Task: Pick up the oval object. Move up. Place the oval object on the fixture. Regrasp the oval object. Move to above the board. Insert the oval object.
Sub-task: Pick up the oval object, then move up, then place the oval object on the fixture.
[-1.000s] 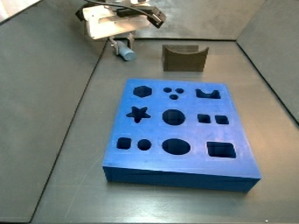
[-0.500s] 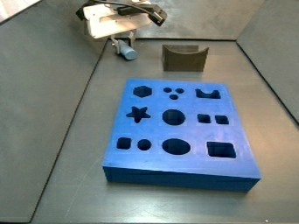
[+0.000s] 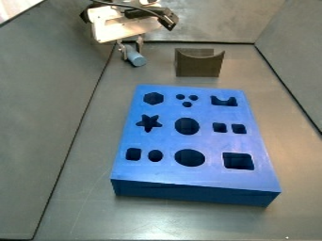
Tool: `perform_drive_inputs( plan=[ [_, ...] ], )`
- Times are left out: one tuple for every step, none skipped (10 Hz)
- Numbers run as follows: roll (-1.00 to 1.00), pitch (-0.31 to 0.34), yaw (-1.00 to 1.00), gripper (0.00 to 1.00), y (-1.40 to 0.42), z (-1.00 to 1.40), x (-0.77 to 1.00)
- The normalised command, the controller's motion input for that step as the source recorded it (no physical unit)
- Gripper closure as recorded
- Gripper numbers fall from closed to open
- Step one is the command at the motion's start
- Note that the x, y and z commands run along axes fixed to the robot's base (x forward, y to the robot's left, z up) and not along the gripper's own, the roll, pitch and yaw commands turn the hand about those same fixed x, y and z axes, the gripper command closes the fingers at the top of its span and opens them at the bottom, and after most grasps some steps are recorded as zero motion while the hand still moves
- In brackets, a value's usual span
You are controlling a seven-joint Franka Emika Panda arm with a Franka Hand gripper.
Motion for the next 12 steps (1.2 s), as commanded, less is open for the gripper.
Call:
perform_drive_inputs(
  plan=[
    [0.0,0.0,0.0,1.0,0.0,0.0,0.0],
    [0.0,0.0,0.0,1.0,0.0,0.0,0.0],
    [0.0,0.0,0.0,1.0,0.0,0.83,0.0],
    [0.0,-0.011,0.03,1.0,0.03,0.83,0.04],
    [0.0,0.01,0.03,1.0,0.02,0.76,0.01],
    [0.0,0.029,0.02,1.0,0.02,0.67,0.0],
    [0.01,0.049,0.01,1.0,0.01,0.52,-0.01],
    [0.01,0.052,0.0,1.0,0.01,0.39,-0.01],
    [0.03,0.049,-0.01,1.0,0.0,0.26,-0.02],
    [0.0,0.0,0.0,1.0,0.0,1.0,0.0],
    [0.01,0.006,-0.01,1.0,0.0,1.0,0.0],
    [0.01,0.023,-0.01,1.0,0.0,1.0,0.0]
  ],
)
